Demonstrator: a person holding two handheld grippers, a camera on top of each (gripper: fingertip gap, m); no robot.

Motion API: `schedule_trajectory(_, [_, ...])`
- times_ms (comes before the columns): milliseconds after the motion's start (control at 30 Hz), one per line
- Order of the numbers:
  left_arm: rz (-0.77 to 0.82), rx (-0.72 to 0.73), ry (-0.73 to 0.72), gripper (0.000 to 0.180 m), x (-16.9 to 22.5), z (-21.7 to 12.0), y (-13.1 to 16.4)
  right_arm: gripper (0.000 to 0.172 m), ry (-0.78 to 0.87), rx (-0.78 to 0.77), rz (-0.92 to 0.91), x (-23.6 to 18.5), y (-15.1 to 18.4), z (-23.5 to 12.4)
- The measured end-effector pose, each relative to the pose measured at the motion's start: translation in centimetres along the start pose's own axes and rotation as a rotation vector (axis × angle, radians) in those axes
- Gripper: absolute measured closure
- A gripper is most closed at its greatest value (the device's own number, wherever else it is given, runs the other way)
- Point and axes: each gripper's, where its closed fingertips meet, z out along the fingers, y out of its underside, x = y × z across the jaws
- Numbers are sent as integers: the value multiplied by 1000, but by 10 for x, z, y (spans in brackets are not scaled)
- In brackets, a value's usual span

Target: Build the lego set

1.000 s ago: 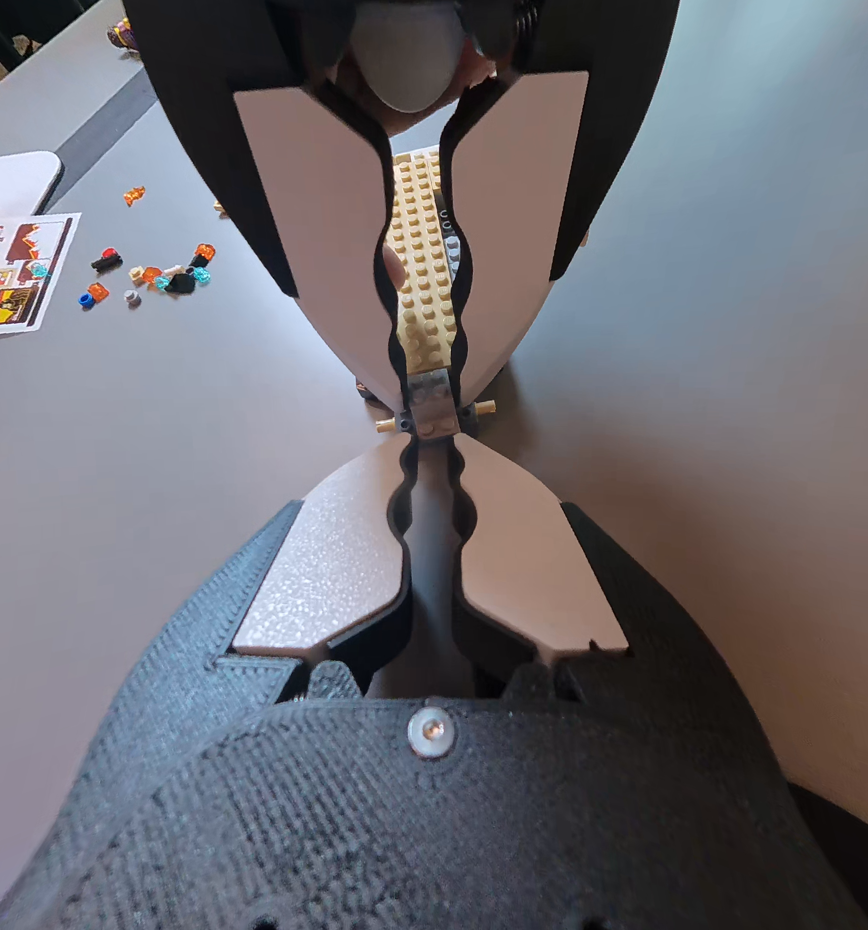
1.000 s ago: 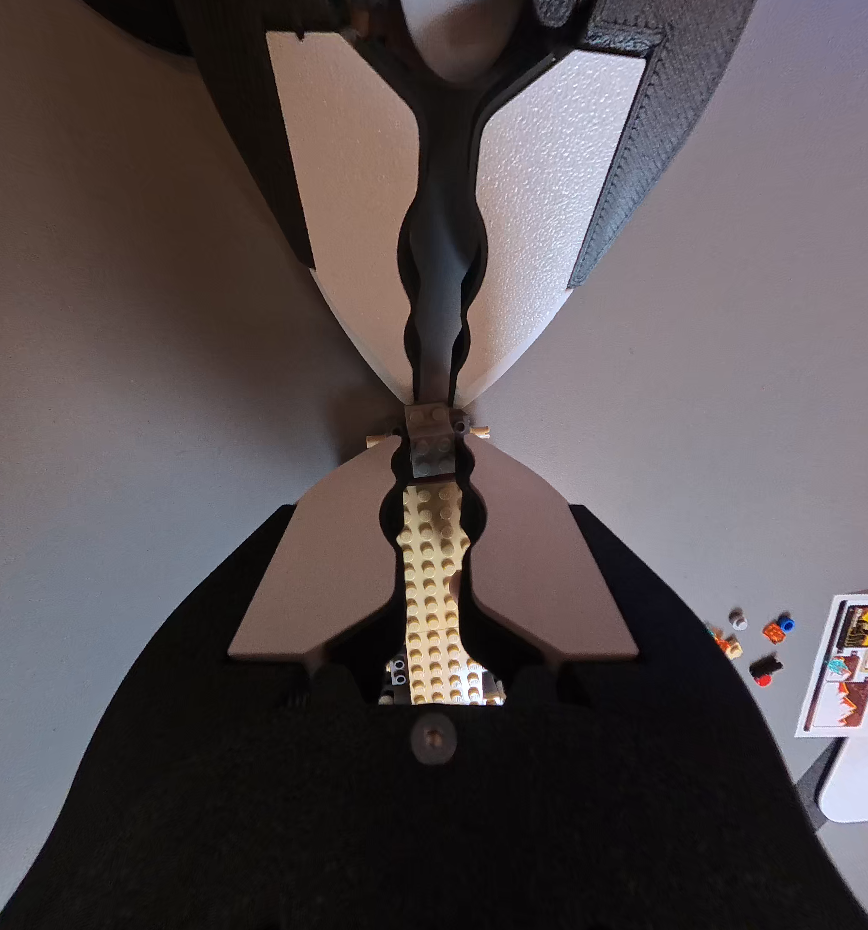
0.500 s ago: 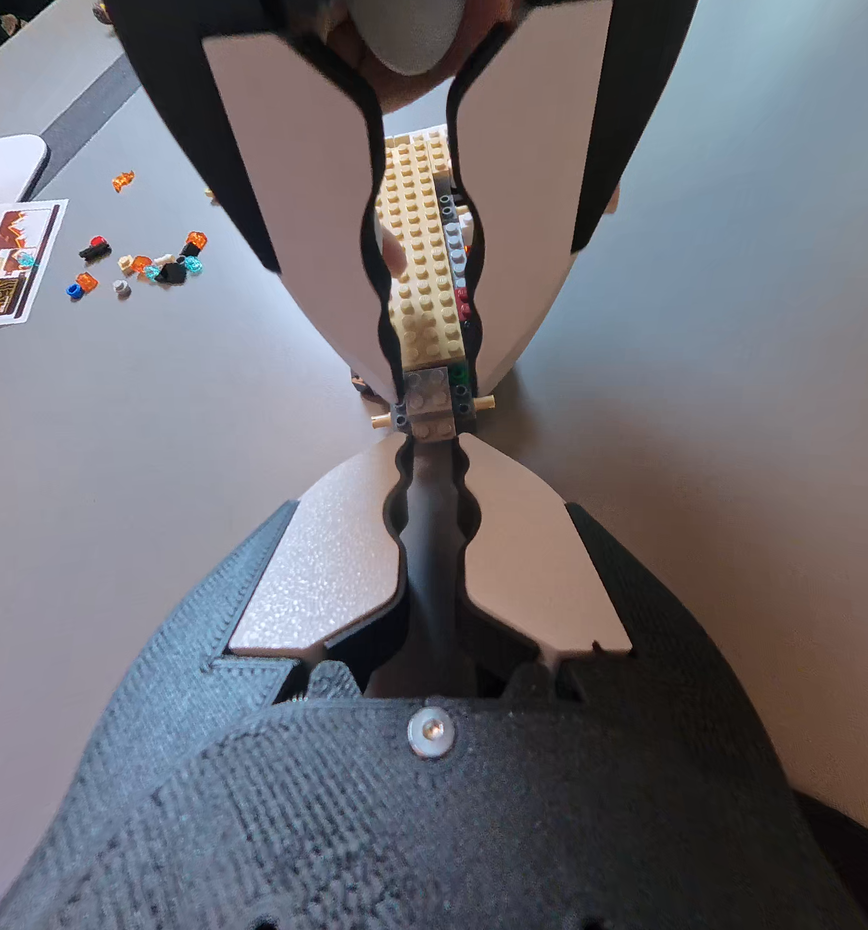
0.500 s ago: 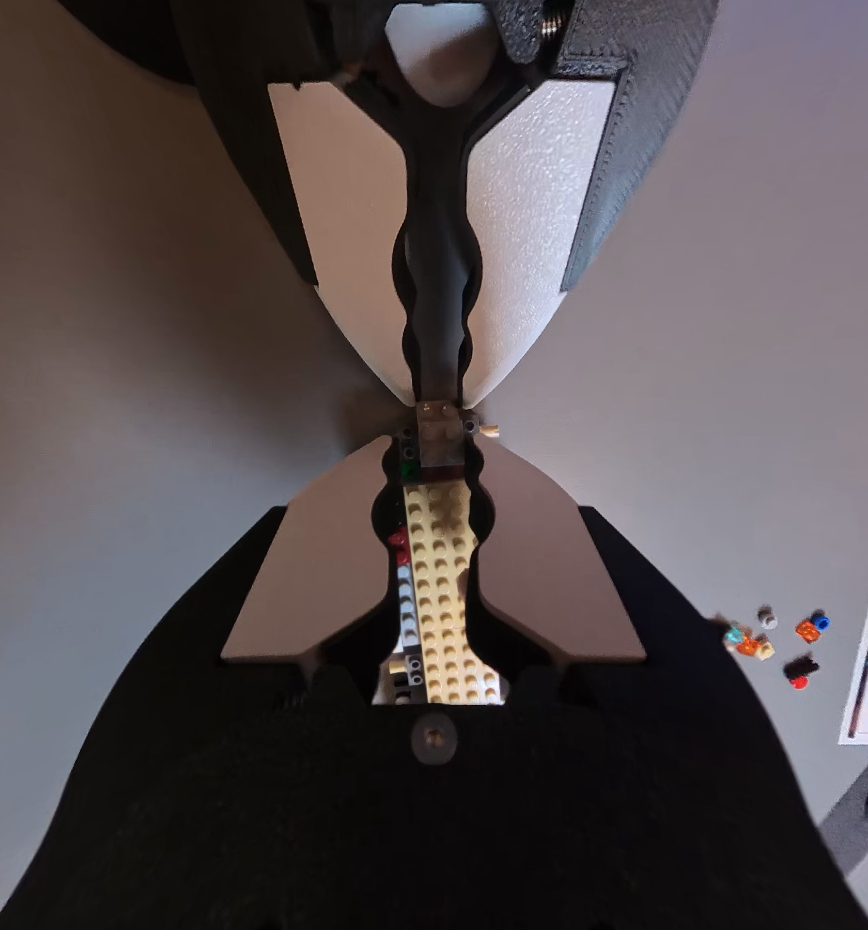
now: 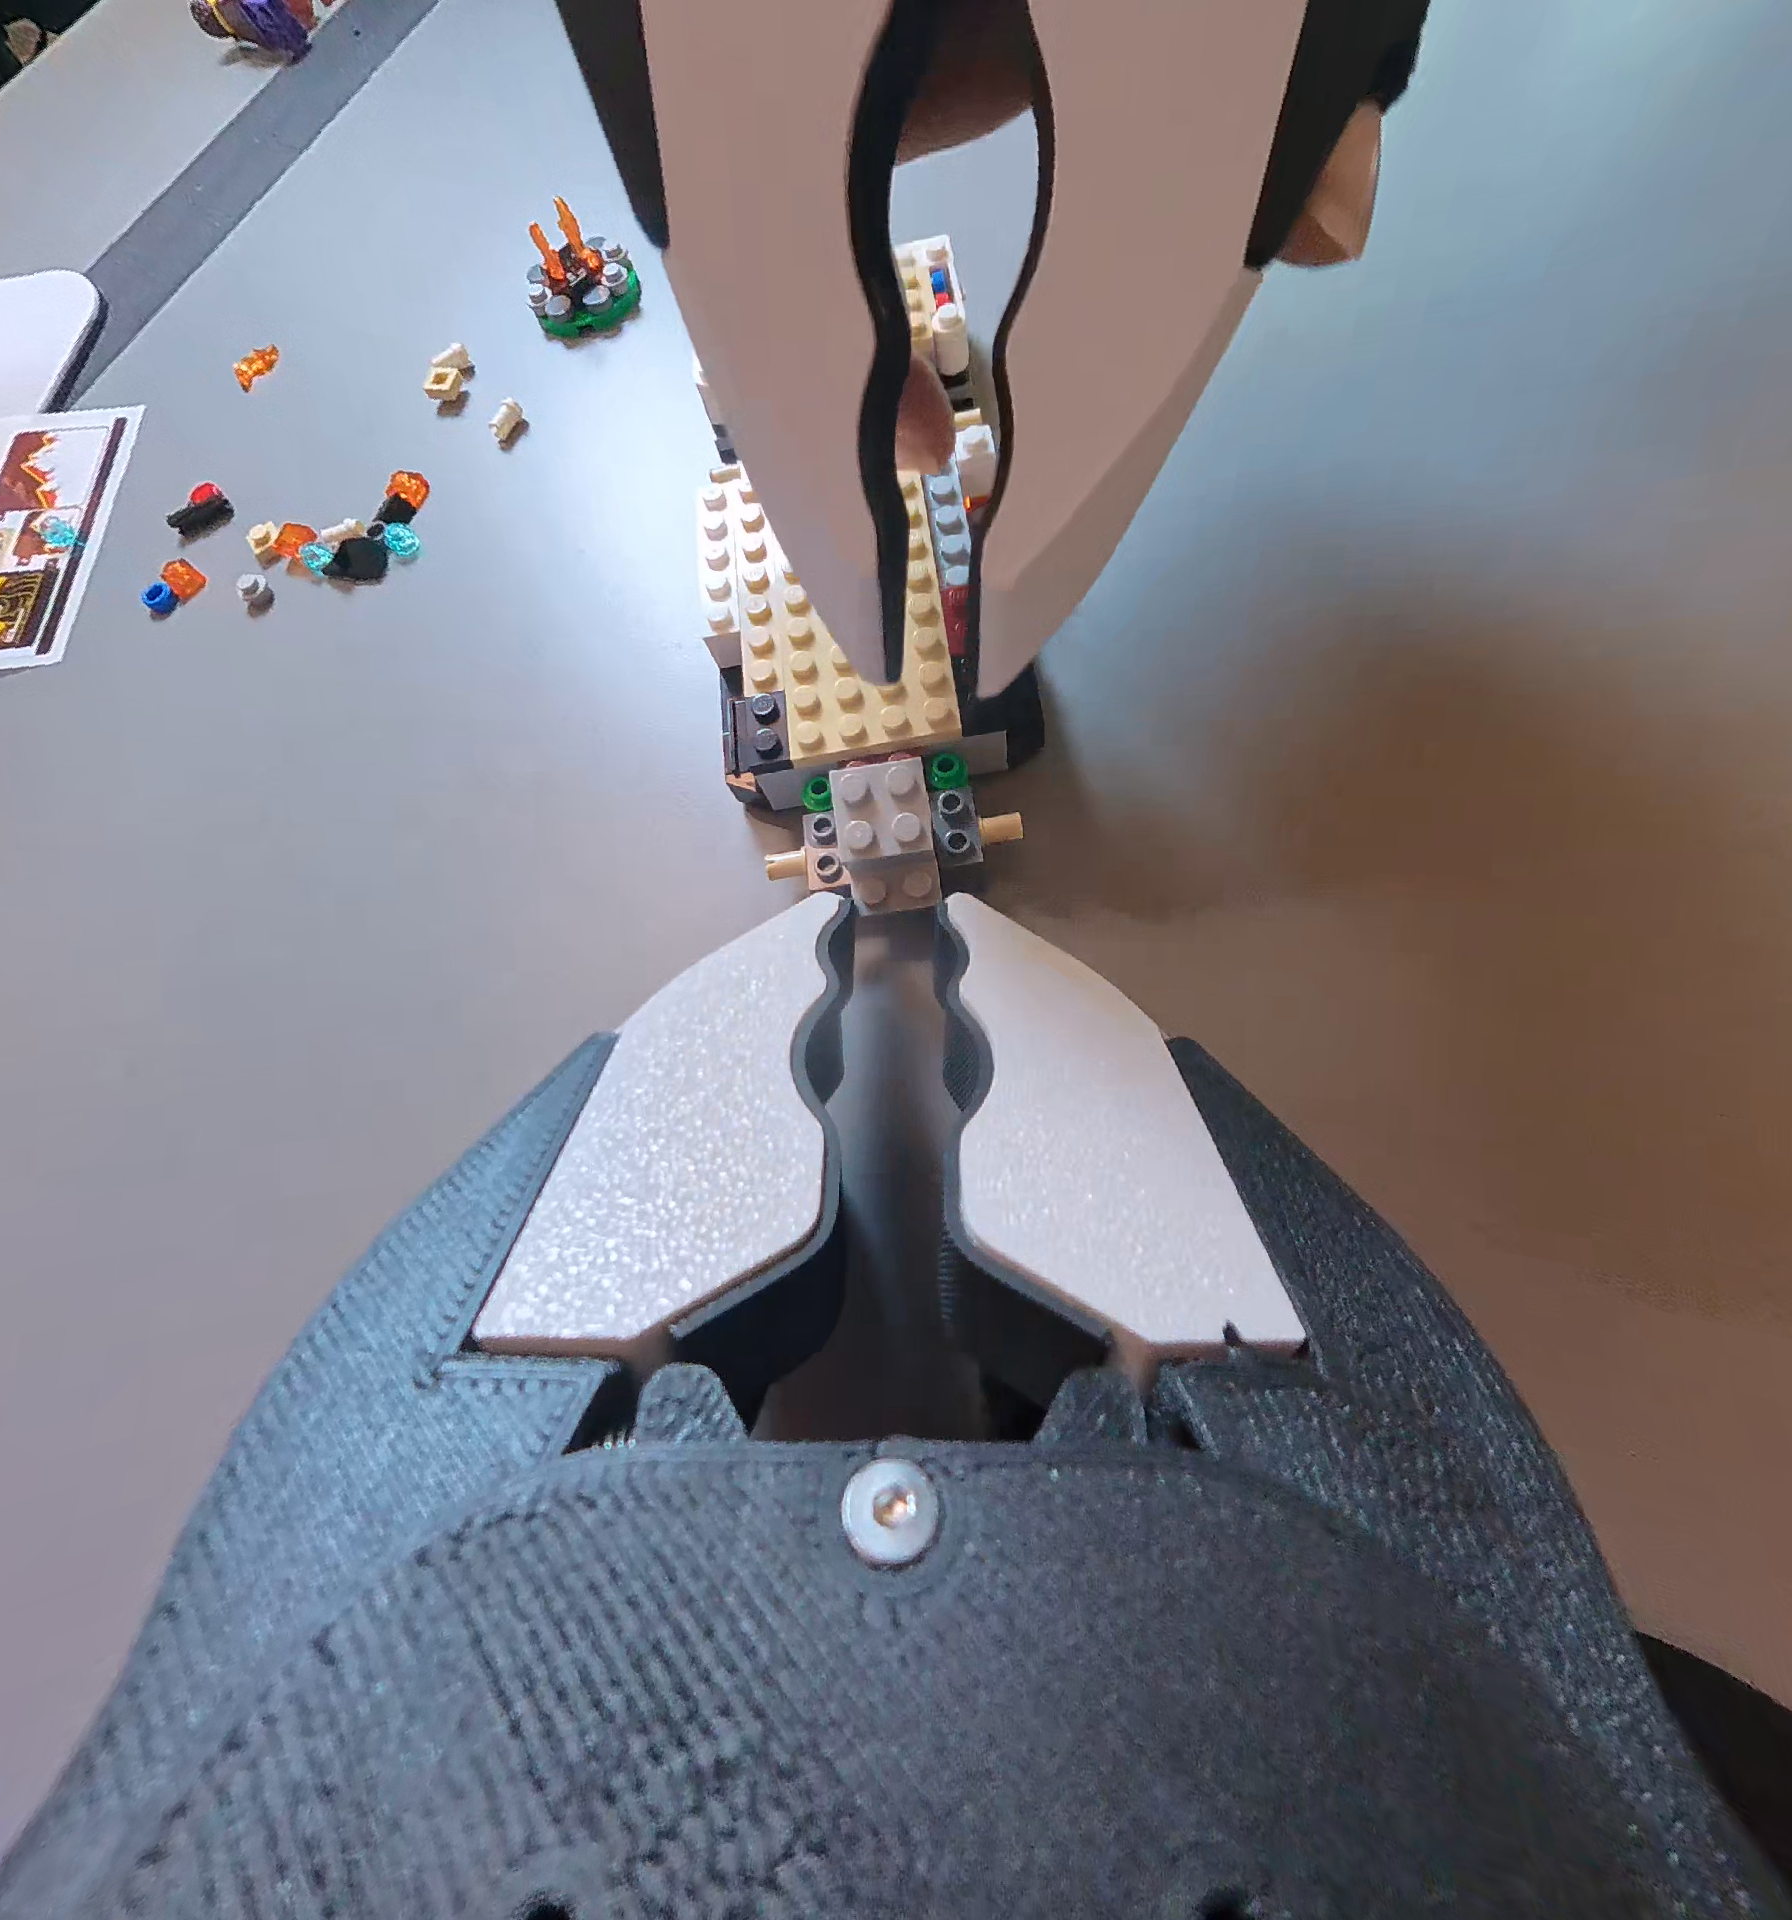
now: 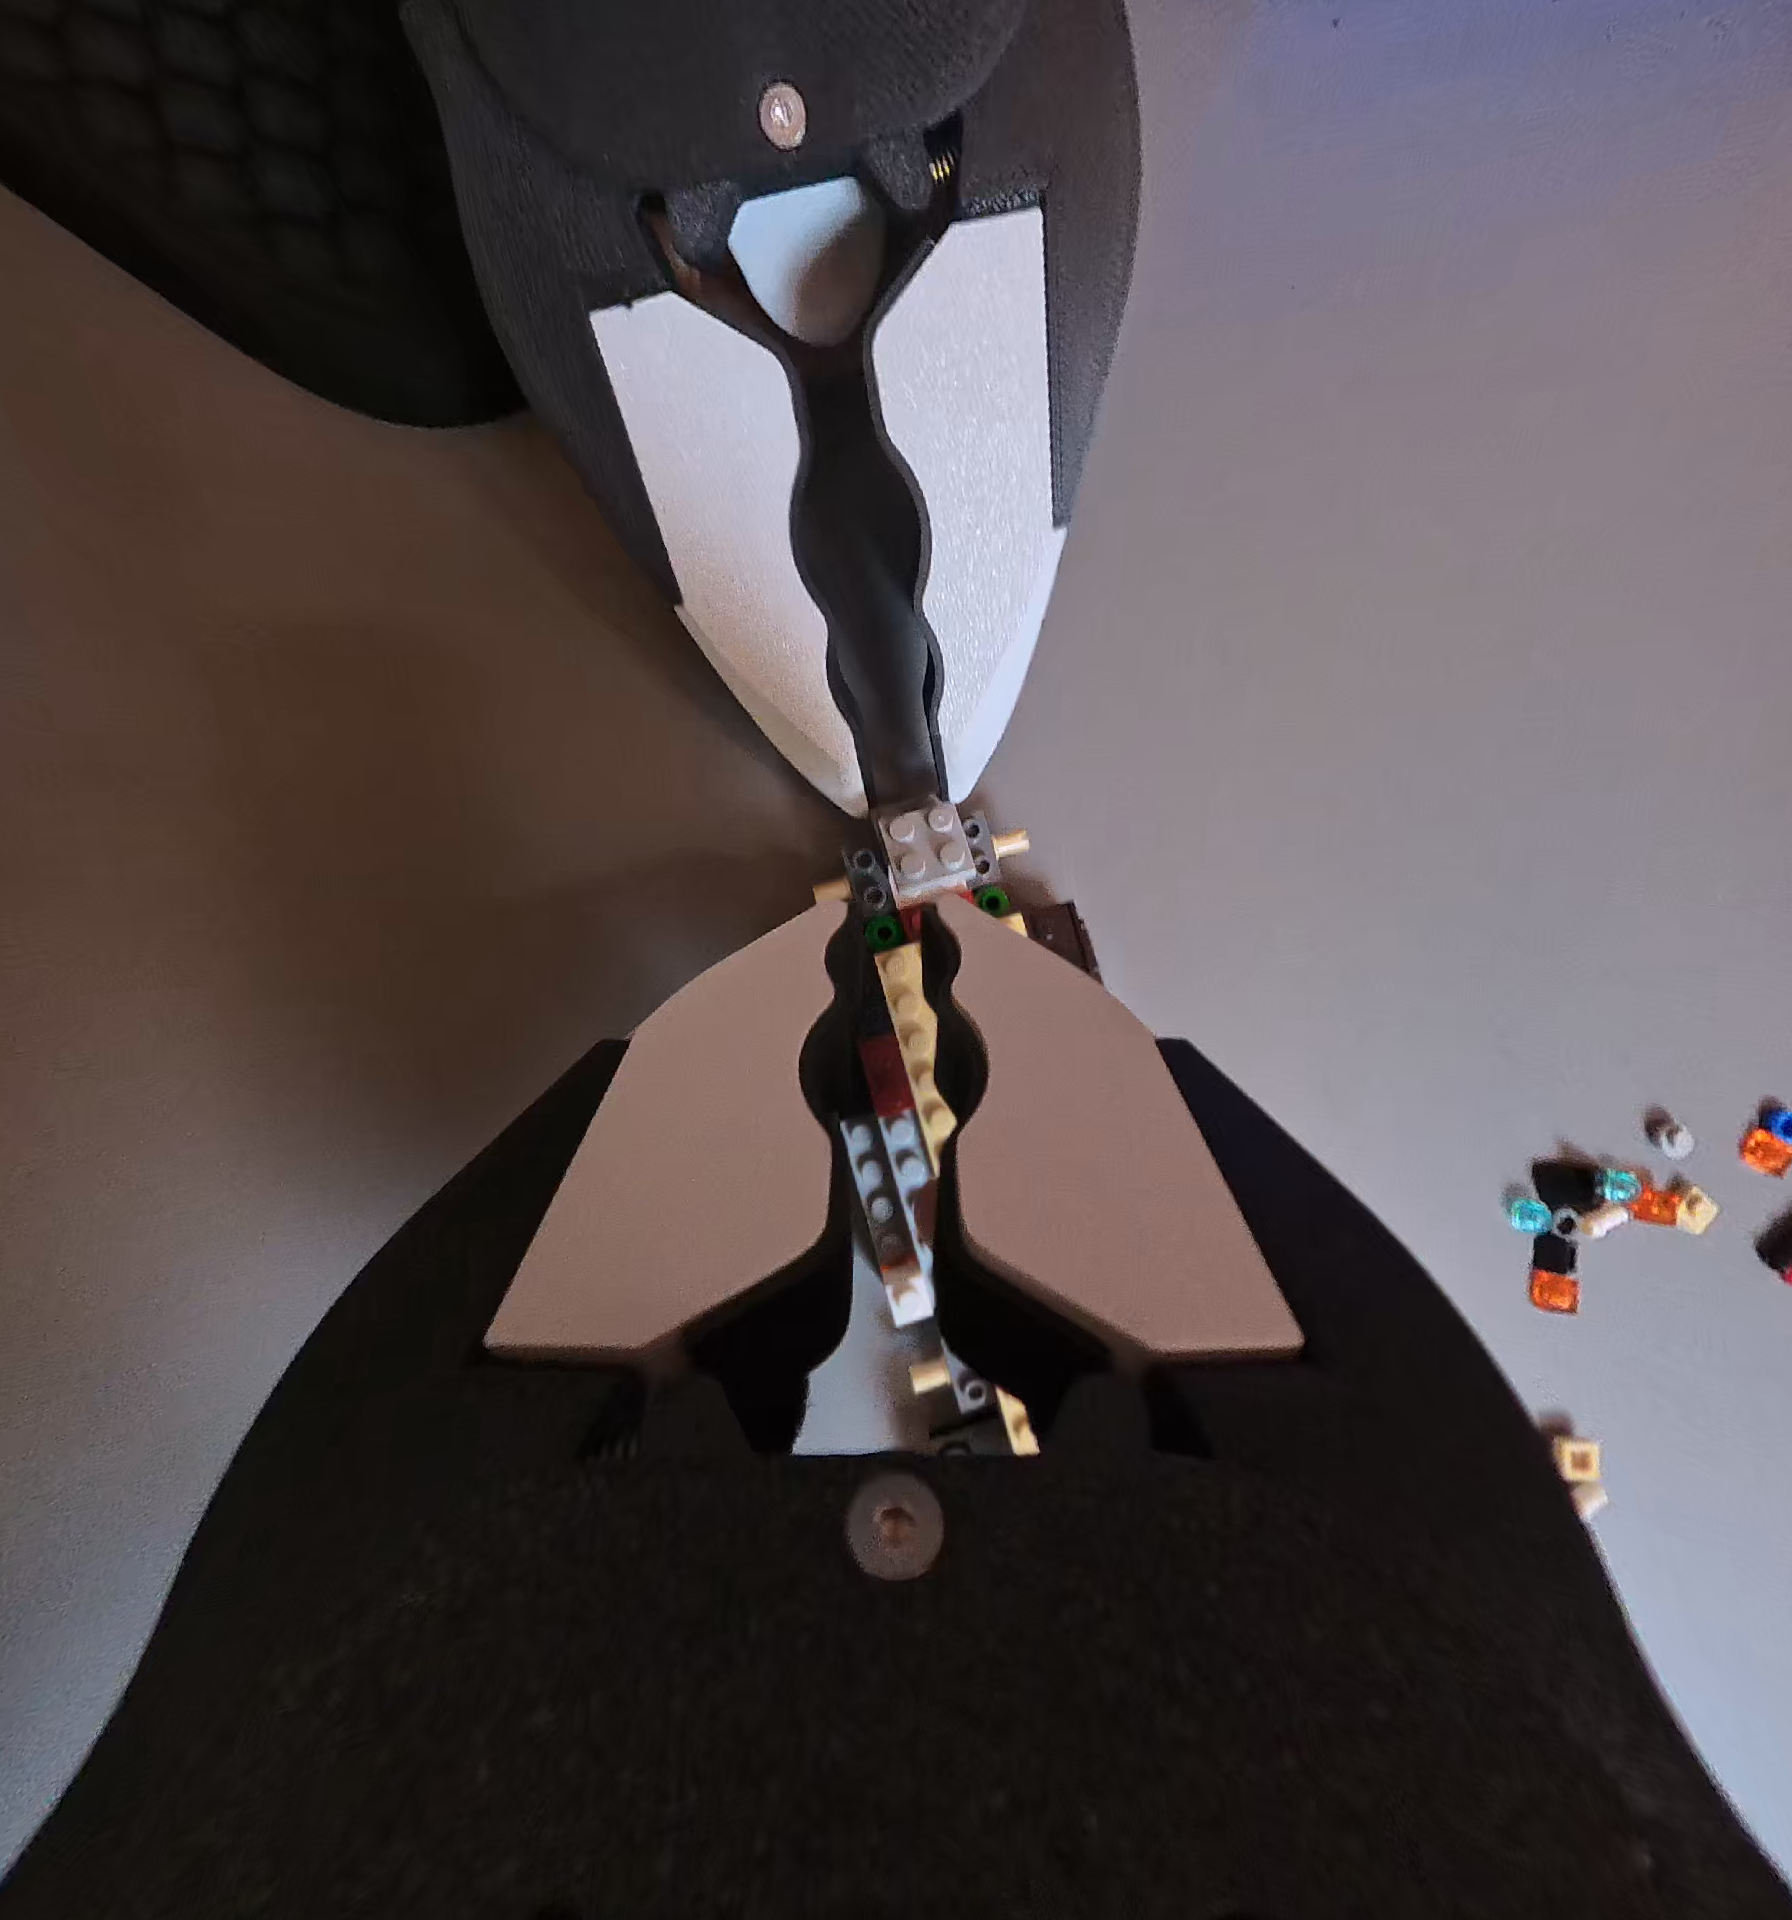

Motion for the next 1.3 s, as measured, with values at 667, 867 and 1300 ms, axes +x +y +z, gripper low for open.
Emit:
schedule_trajectory(667, [33,1,-16,168,-1,-2,-1,164,-33,-153,-9,4,5,22])
schedule_trajectory(867, [40,-2,0,169,4,2,-1,165,-80,-235,24,5,8,20])
schedule_trajectory(1300, [5,16,0,157,3,1,-4,171,-43,-348,-22,9,10,22])
